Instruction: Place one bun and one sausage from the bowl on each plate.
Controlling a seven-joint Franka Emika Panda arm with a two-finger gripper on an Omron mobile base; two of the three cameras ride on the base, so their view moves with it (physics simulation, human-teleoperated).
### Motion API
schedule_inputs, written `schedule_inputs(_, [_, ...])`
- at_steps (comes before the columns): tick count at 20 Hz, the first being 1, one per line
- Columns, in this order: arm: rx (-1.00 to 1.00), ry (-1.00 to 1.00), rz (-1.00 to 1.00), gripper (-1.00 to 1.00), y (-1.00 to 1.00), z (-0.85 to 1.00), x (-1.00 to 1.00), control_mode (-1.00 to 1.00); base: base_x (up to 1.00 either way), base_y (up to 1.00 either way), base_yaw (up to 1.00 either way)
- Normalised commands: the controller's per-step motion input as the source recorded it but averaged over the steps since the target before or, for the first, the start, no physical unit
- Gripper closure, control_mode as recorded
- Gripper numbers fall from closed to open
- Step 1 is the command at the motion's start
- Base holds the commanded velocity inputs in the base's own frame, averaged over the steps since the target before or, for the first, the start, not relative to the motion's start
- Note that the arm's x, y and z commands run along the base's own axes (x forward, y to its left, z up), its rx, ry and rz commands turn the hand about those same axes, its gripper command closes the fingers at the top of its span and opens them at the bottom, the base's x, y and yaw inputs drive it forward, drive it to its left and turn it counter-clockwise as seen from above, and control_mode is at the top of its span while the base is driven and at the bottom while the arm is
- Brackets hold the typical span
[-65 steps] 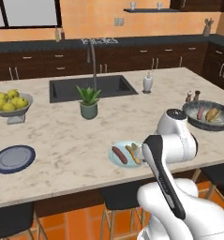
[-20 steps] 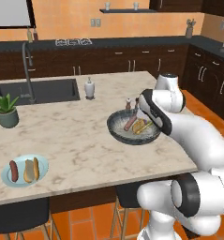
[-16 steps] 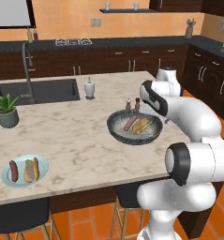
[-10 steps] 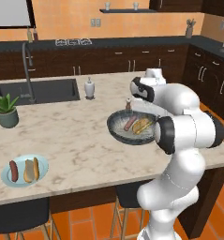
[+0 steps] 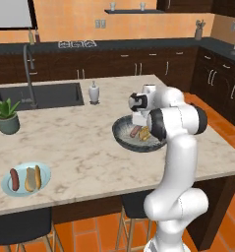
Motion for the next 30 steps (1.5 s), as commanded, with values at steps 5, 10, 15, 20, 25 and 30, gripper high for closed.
schedule_inputs(5, [0.00,0.05,0.00,-1.00,-0.02,-0.30,0.42,-1.00,0.00,0.00,0.00])
schedule_inputs(10, [0.00,0.00,0.00,-1.00,0.00,-0.11,0.09,-1.00,0.00,0.00,0.00])
schedule_inputs(15, [0.00,0.00,-0.06,-1.00,0.00,-0.35,-0.43,-1.00,0.00,0.00,0.00])
schedule_inputs(20, [0.00,0.00,-0.08,-1.00,0.00,-0.41,-0.45,-1.00,0.00,0.00,0.00])
schedule_inputs(25, [0.00,-0.04,-0.07,-1.00,0.00,-0.34,-0.02,-1.00,0.00,0.00,0.00])
schedule_inputs(30, [-0.02,-0.14,-0.08,-1.00,0.00,-0.58,-0.35,-1.00,0.00,0.00,0.00])
